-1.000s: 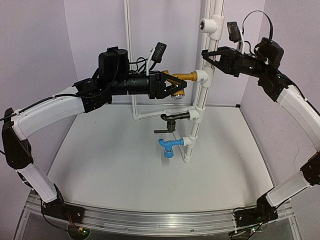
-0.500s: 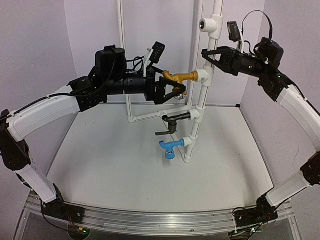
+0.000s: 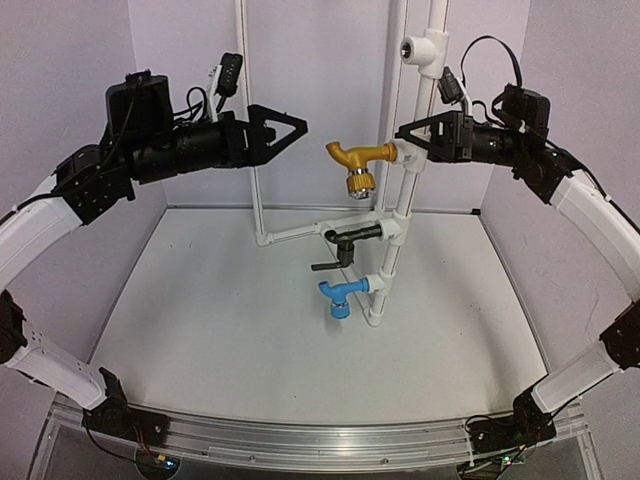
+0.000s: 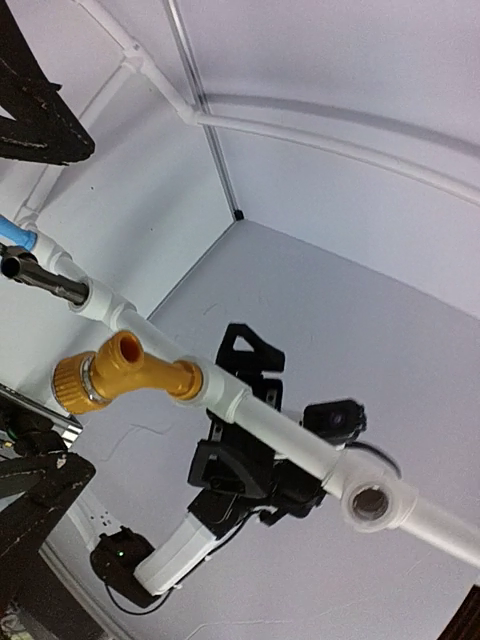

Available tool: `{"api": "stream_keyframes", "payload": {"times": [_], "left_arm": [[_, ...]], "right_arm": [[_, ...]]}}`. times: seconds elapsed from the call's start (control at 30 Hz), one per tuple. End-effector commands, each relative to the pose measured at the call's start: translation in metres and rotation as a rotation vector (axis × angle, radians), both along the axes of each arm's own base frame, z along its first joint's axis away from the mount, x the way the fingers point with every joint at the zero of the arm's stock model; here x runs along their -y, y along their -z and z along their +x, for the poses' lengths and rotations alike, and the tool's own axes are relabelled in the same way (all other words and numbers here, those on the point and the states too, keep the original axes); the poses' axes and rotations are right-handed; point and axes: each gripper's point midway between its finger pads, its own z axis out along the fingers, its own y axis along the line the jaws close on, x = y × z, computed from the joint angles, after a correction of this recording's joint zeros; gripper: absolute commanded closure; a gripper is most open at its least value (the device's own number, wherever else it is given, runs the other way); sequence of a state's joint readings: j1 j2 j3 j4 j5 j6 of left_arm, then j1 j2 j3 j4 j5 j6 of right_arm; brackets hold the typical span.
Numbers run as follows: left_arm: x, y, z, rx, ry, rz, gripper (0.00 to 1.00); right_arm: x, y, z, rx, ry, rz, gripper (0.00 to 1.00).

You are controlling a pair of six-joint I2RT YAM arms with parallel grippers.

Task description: Install the water faucets

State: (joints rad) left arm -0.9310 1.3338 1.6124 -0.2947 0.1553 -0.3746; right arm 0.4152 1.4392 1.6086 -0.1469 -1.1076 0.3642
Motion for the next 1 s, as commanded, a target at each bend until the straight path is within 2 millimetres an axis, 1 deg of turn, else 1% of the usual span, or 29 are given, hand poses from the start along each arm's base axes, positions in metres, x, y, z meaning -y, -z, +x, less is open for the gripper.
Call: {"api": "stream_keyframes", "payload": {"times": [0.0, 0.07, 0.13, 0.27, 0.33, 0.4, 0.5, 0.6, 0.77, 0.83, 0.87, 0.97], "left_arm": [[-0.045, 0.011, 0.031, -0.223, -0.223, -0.029, 0.00], [-0.054, 0.020, 0.040, -0.295, -0.250, -0.015, 0.00], [-0.064, 0.034, 0.053, -0.383, -0.283, 0.001, 0.00], [-0.085, 0.053, 0.073, -0.510, -0.344, -0.005, 0.00], [-0.104, 0.067, 0.089, -0.595, -0.397, -0.016, 0.00], [-0.121, 0.084, 0.100, -0.669, -0.443, -0.003, 0.00], [-0.149, 0.107, 0.116, -0.766, -0.509, 0.031, 0.00], [-0.175, 0.133, 0.130, -0.880, -0.556, 0.050, 0.00], [-0.205, 0.163, 0.139, -0.974, -0.604, 0.067, 0.00], [-0.216, 0.172, 0.139, -0.977, -0.628, 0.082, 0.00], [-0.220, 0.179, 0.138, -0.983, -0.646, 0.097, 0.00], [-0.234, 0.203, 0.132, -1.027, -0.709, 0.157, 0.00]], "right_arm": [[0.010, -0.024, -0.017, 0.074, 0.029, 0.025, 0.02], [0.014, -0.030, -0.019, 0.085, 0.046, 0.032, 0.02], [0.021, -0.032, -0.021, 0.081, 0.056, 0.038, 0.02], [0.043, -0.044, -0.029, 0.123, 0.094, 0.050, 0.02], [0.059, -0.053, -0.033, 0.149, 0.127, 0.058, 0.02], [0.078, -0.056, -0.031, 0.136, 0.153, 0.061, 0.02], [0.109, -0.050, -0.019, 0.091, 0.216, 0.054, 0.02], [0.140, -0.034, 0.000, 0.049, 0.295, 0.040, 0.02], [0.183, 0.012, 0.039, -0.058, 0.422, 0.017, 0.02], [0.198, 0.038, 0.058, -0.082, 0.505, -0.040, 0.02], [0.203, 0.054, 0.065, -0.113, 0.541, -0.088, 0.02], [0.227, 0.111, 0.094, -0.173, 0.661, -0.274, 0.02]]}}
